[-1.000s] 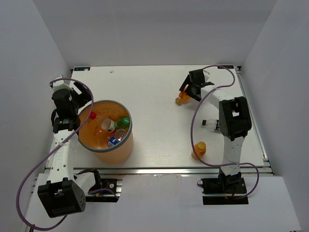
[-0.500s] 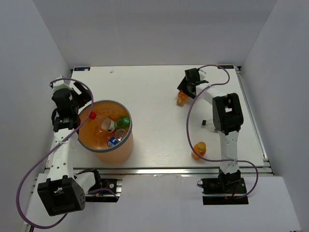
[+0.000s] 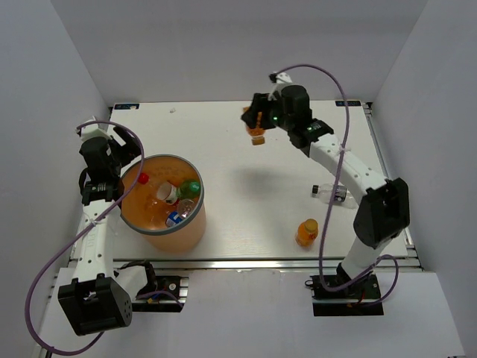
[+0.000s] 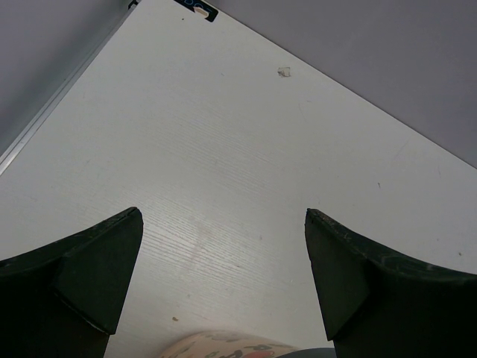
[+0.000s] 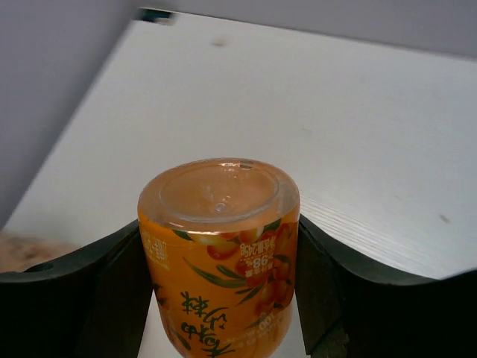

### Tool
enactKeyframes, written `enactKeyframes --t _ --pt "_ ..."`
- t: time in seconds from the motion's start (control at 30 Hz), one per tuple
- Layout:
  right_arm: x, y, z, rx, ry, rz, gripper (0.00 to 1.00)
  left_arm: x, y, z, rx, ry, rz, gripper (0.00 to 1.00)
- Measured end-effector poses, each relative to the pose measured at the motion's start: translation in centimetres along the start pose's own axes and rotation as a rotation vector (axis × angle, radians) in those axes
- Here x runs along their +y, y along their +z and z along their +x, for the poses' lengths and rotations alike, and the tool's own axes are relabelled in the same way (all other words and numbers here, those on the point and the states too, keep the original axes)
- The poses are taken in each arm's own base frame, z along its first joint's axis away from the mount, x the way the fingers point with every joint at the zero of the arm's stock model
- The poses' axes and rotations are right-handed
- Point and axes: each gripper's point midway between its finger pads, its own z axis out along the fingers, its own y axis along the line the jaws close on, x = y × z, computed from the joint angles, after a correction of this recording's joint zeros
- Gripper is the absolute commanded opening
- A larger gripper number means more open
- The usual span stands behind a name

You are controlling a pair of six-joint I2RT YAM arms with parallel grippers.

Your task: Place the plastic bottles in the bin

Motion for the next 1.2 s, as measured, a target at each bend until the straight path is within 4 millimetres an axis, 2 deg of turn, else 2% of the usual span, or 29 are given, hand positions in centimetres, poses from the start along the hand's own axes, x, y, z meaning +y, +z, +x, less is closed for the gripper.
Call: enactKeyframes --t 0.07,0.13,0.17,0.27,0.33,0.4,0.43,0.53,0.6,0.67,0.8,0.93,1.0,1.07,1.13,1.2 --pt "6.9 -2.0 -1.4 -0.036 -0.103 -0.160 0.64 0.0 0.0 0.0 0.000 0.000 0.000 0.98" --pt "13.3 -3.9 -1.9 -0.062 -0.188 -0.323 0.65 0.0 0.0 0.0 0.000 0.000 0.000 0.98" --pt "16.7 -5.0 -1.4 -0.062 -0.233 -0.412 0.66 0.0 0.0 0.0 0.000 0.000 0.000 0.98" --pt "24.1 -7.7 0.9 -0.038 -0.340 -0.626 0.72 0.0 0.0 0.0 0.000 0.000 0.000 0.98" --pt "27.4 -9.0 2.9 -0.005 -0.393 -0.742 0.77 0.0 0.0 0.0 0.000 0.000 0.000 0.98" --pt "30.1 -10.2 5.0 0.043 -0.437 -0.856 0.89 0.0 0.0 0.0 0.000 0.000 0.001 0.98" --pt "31.1 -10.7 6.0 0.068 -0.453 -0.905 0.89 0.0 0.0 0.0 0.001 -0.001 0.003 0.98" --pt "32.4 -11.3 8.1 0.124 -0.481 -0.989 0.89 -0.2 0.0 0.1 0.005 -0.001 0.014 0.98" --pt "32.0 -11.4 8.9 0.160 -0.488 -0.988 0.89 -0.3 0.0 0.1 0.006 -0.001 0.016 0.98" --pt "31.2 -11.1 8.8 0.154 -0.501 -0.961 0.89 -0.3 0.0 0.1 0.006 -0.001 0.016 0.98" --pt "27.1 -11.5 9.1 0.162 -0.496 -0.851 0.89 -0.4 0.0 0.1 0.008 -0.001 0.022 0.98" --pt "19.2 -12.7 7.3 0.127 -0.413 -0.639 0.89 -0.5 -0.1 0.2 0.012 -0.001 0.031 0.98" --pt "14.3 -13.2 6.2 0.103 -0.335 -0.487 0.89 -0.8 -0.1 0.3 0.018 -0.002 0.047 0.98" --pt "9.0 -13.6 5.9 0.098 -0.254 -0.311 0.89 -1.5 -0.1 0.4 0.030 -0.003 0.079 0.98" --pt "4.1 -14.4 7.5 0.125 -0.190 -0.128 0.89 -2.6 -0.1 0.0 0.044 -0.005 0.127 0.98" --pt "0.7 -15.6 10.3 0.184 -0.152 0.015 0.89 -3.8 0.3 -1.0 0.043 -0.009 0.170 0.98"
